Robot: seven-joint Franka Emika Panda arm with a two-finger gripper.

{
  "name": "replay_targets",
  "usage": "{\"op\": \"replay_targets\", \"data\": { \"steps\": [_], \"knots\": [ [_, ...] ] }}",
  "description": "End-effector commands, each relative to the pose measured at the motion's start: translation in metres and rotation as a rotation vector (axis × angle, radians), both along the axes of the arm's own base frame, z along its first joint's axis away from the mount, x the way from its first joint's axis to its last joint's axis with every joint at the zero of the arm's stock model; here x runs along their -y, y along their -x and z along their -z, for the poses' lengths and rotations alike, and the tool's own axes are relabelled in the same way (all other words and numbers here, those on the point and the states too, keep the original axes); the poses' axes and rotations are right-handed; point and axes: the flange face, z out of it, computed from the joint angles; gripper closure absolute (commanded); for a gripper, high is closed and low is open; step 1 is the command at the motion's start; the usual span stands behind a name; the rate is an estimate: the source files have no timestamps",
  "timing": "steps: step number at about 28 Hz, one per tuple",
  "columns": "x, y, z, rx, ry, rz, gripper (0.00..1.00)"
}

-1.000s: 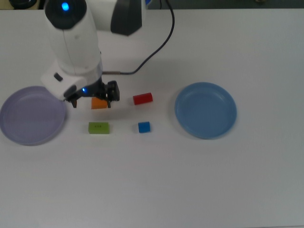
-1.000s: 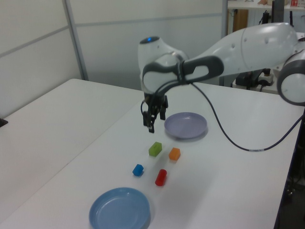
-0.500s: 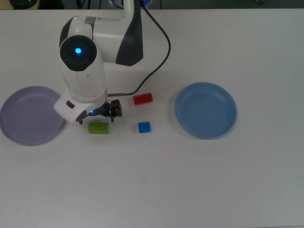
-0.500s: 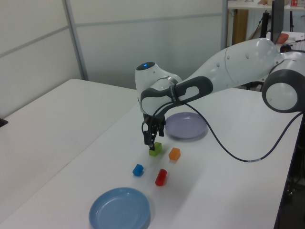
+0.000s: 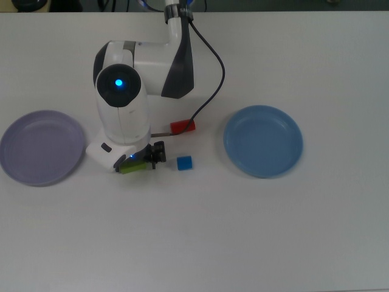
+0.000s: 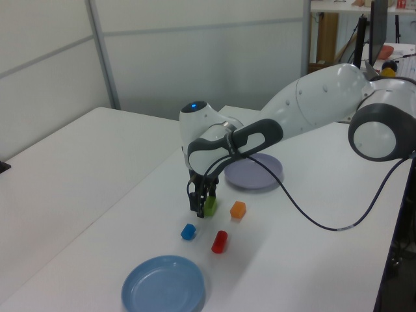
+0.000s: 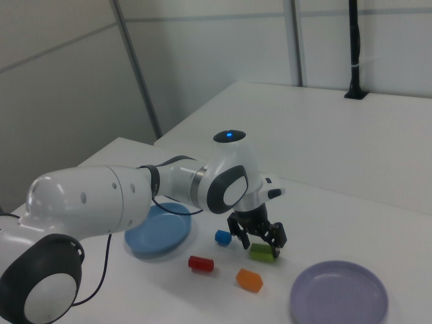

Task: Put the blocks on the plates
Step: 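Close the gripper on the green block and lift it, then carry the green block to the light blue plate and release it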

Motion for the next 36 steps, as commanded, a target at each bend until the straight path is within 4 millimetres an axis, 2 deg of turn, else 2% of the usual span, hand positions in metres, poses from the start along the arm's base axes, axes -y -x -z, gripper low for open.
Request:
{"op": "replay_targets", "data": {
  "steps": [1,3,6,7,14,18,19,24,25,26,30,31,35,36],
  "knots": [
    [0.003,0.0,-0.001,0.023,-0.001,0.036,0.68],
    [0.004,-0.001,-0.003,0.025,-0.002,0.038,0.74],
    [0.006,-0.001,-0.005,0.028,-0.002,0.04,0.97],
    [0.007,-0.001,-0.011,0.032,-0.001,0.042,1.0],
    [0.009,0.005,-0.051,0.034,-0.047,0.076,1.0],
    [-0.009,0.009,-0.073,0.037,-0.054,0.059,0.99],
    [-0.027,0.012,-0.082,0.026,-0.066,0.055,0.99],
    [-0.087,0.02,-0.108,0.028,-0.078,0.043,0.99],
    [-0.117,0.024,-0.112,0.029,-0.075,0.031,0.99],
    [-0.133,0.026,-0.113,0.031,-0.07,0.026,0.99],
    [-0.185,0.034,-0.112,0.033,-0.059,0.024,0.99],
    [-0.21,0.04,-0.107,0.034,-0.034,0.005,0.98],
    [-0.253,0.05,-0.095,0.046,0.015,-0.004,0.99],
    [-0.264,0.051,-0.083,0.039,0.035,0.001,0.98]
  ]
}}
